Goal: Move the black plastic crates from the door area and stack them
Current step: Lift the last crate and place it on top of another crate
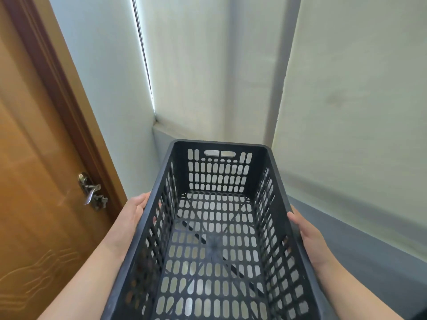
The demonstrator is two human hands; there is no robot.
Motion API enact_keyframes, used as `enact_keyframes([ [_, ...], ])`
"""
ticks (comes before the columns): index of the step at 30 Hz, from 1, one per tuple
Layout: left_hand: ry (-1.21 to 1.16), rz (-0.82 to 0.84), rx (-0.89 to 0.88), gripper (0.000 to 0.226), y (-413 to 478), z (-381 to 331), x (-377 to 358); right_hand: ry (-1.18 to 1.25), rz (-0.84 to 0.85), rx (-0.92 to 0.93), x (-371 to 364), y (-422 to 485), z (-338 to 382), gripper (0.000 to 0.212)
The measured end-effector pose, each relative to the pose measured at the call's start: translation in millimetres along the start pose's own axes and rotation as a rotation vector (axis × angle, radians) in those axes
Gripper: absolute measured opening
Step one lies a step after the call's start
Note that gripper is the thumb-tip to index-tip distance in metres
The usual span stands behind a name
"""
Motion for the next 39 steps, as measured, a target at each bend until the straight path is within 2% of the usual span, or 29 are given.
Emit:
enact_keyframes([
  [6,0.034,0.102,-0.054,0.044,-10,-22,-20,-0.045,-0.089,0.067,7,-46,43,0.036],
  [9,0.042,0.18,-0.079,0.046,-19,-32,-37,-0.092,-0.142,0.114,20,-74,53,0.082],
  [10,0.039,0.219,-0.089,0.047,-22,-35,-44,-0.086,-0.179,0.138,27,-86,56,0.087],
  [16,0.026,0.349,-0.155,0.05,-42,-48,-72,-0.118,-0.273,0.19,31,-152,78,0.077],
  [19,0.018,0.433,-0.182,0.046,-55,-56,-96,-0.092,-0.328,0.181,40,-192,84,0.041],
  [20,0.027,0.449,-0.201,0.043,-58,-56,-104,-0.08,-0.346,0.191,44,-206,87,0.04],
  [23,-0.009,0.538,-0.154,0.048,-79,-61,-135,-0.079,-0.432,0.208,64,-251,94,0.039],
  [25,-0.022,0.587,-0.143,0.052,-92,-62,-154,-0.089,-0.419,0.253,75,-277,99,0.04],
  [33,-0.021,0.673,-0.136,0.045,-153,-53,-258,-0.133,-0.518,0.285,136,-390,117,0.039],
  [39,-0.085,0.735,-0.073,0.051,-203,-41,-338,-0.114,-0.566,0.287,191,-469,132,0.037],
])
Point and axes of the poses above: each hand's wrist, its own y-axis towards the middle knuckle, its own x-axis out of the back of the hand, z = x × y, the point moved 3 cm from there along y, towards the middle knuckle, and after that the axes turned 7 degrees about z, right-handed, at the moved point
